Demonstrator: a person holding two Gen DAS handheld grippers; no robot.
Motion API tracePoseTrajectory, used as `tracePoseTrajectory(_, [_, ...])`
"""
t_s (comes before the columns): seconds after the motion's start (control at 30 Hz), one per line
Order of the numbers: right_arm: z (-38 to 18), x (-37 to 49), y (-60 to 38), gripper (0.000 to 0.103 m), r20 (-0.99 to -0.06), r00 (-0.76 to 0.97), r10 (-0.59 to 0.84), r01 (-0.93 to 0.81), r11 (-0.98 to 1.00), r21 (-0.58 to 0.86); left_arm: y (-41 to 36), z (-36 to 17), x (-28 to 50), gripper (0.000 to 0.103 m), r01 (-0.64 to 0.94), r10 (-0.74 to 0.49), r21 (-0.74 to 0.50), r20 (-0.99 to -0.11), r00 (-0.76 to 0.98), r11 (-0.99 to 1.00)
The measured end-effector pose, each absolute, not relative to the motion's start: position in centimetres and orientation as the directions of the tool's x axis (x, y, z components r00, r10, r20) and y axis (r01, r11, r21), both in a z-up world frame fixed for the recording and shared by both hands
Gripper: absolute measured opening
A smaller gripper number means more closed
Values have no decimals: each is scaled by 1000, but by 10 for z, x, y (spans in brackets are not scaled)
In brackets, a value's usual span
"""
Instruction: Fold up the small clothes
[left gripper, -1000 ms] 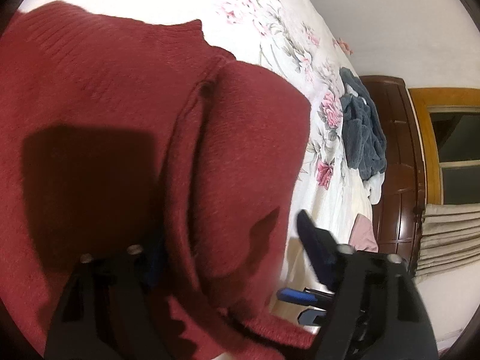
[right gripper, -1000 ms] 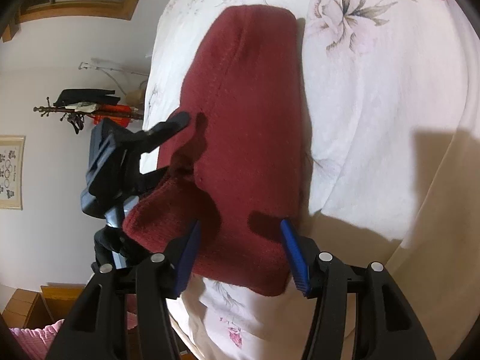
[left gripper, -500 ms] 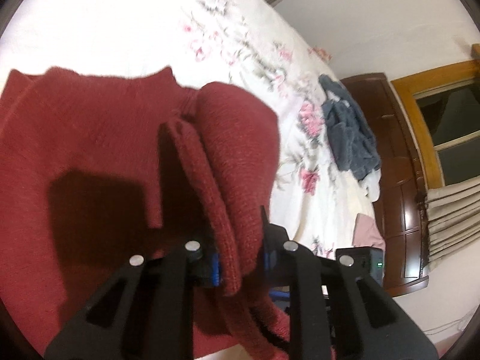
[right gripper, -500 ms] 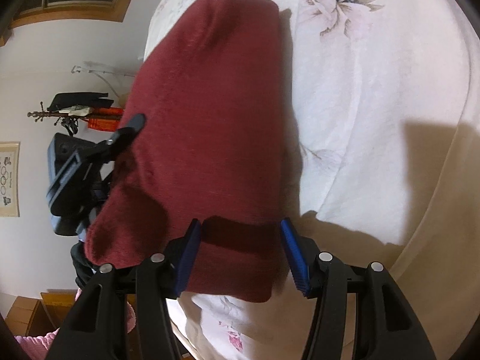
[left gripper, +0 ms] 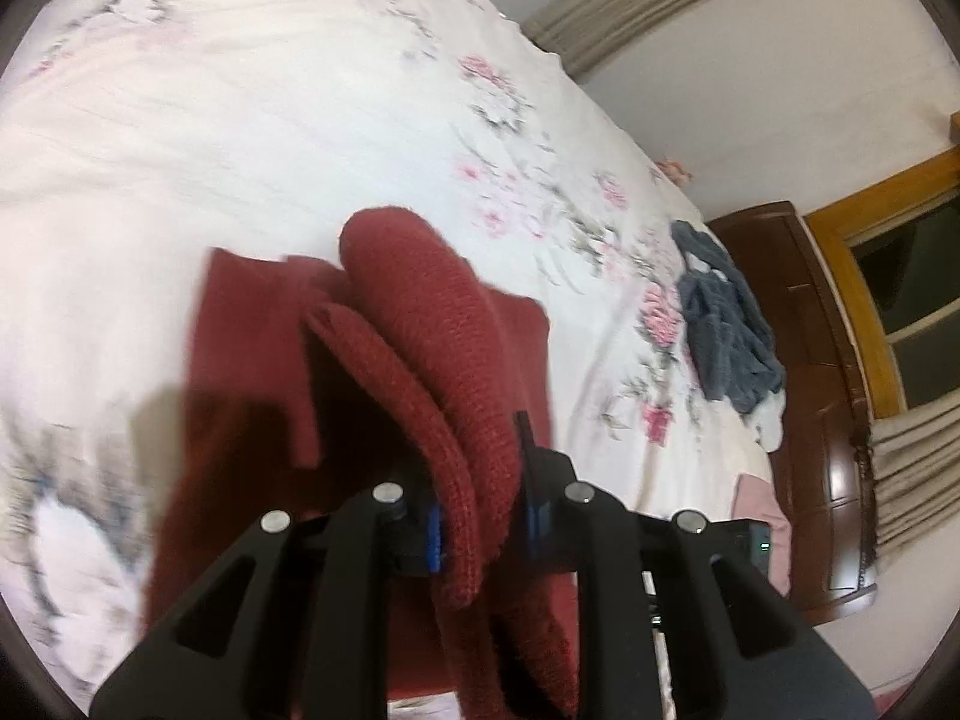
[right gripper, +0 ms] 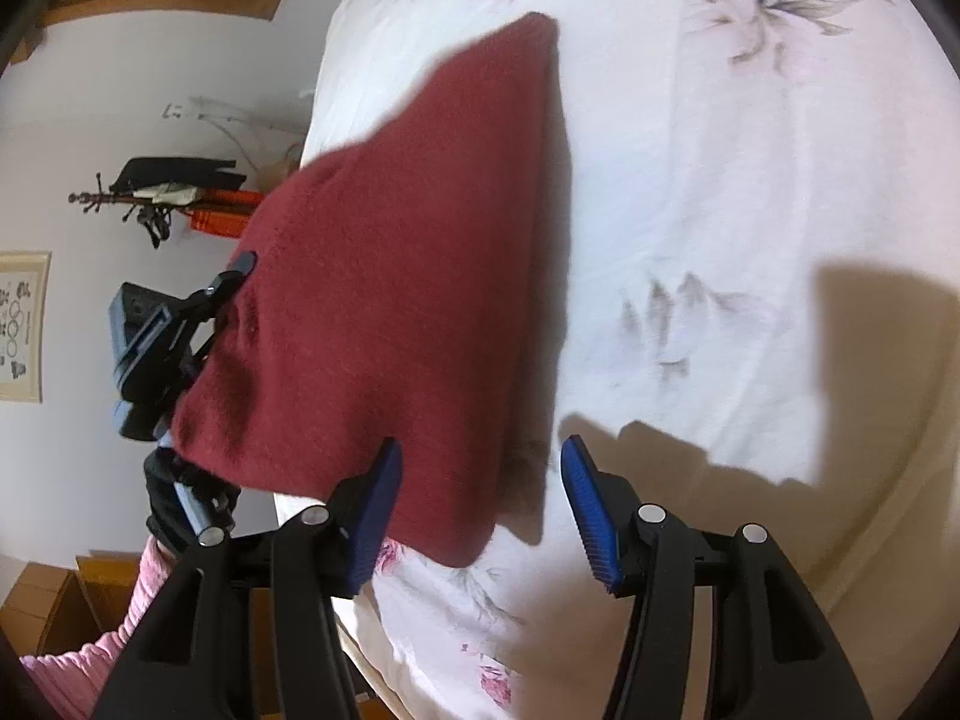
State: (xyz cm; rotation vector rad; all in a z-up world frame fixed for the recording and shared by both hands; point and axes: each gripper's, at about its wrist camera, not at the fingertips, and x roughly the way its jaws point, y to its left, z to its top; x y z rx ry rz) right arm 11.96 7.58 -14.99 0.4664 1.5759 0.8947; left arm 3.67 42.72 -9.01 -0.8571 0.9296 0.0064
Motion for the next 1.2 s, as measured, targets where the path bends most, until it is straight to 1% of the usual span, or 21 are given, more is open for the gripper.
tracePoseTrajectory(0.23, [-144, 112, 104, 58, -631, -258, 732, -217, 592, 776, 465, -106, 15, 15, -403, -309, -651, -703, 641, 644])
tracePoseTrajectory(0.4, [-147, 104, 122, 60, -619, -287, 731, -218, 580, 785, 481, -151, 6, 16, -476, -352, -657, -734, 581, 585])
tracePoseTrajectory(0.47, [-148, 103, 128, 60, -621, -298, 725, -225, 579, 784, 478, -160, 4, 17, -476, -376, -670, -727, 574, 569])
tracePoseTrajectory(0.53, [-148, 103, 131, 60, -628, -305, 716, -234, 583, 778, 477, -162, 0, 21, -477, -379, -678, -721, 580, 559])
tracePoseTrajectory(0.6, [-148, 103, 134, 60, -640, -307, 704, -247, 591, 768, 479, -158, -6, 28, -481, -376, -676, -723, 580, 558])
tracePoseTrajectory(0.63, [-148, 103, 134, 60, -643, -306, 702, -250, 593, 766, 480, -155, -10, 29, -482, -370, -668, -730, 575, 567])
tracePoseTrajectory(0.7, [-147, 103, 134, 60, -641, -305, 704, -246, 592, 767, 481, -142, -22, 39, -485, -344, -637, -752, 563, 600])
tracePoseTrajectory(0.83, [-148, 101, 135, 61, -642, -307, 703, -245, 593, 767, 477, -112, -52, 47, -474, -308, -597, -774, 554, 648])
tracePoseTrajectory(0.9, [-148, 98, 140, 61, -643, -309, 701, -245, 594, 766, 467, -98, -66, 56, -462, -292, -561, -795, 532, 686])
tracePoseTrajectory(1.03, [-149, 91, 145, 62, -648, -312, 695, -245, 601, 761, 444, -84, -83, 62, -428, -301, -542, -805, 512, 723])
tracePoseTrajectory(1.1, [-150, 88, 143, 63, -652, -311, 691, -244, 605, 758, 436, -82, -87, 70, -411, -321, -560, -793, 518, 719])
tracePoseTrajectory(1.13, [-150, 87, 145, 63, -655, -310, 689, -243, 609, 755, 432, -85, -86, 71, -411, -326, -556, -798, 507, 722])
tracePoseTrajectory(1.17, [-149, 87, 148, 63, -659, -308, 686, -244, 612, 752, 430, -88, -85, 72, -419, -322, -544, -809, 492, 727])
tracePoseTrajectory(1.2, [-148, 87, 149, 64, -662, -306, 684, -246, 614, 750, 430, -96, -83, 70, -434, -316, -531, -822, 474, 728])
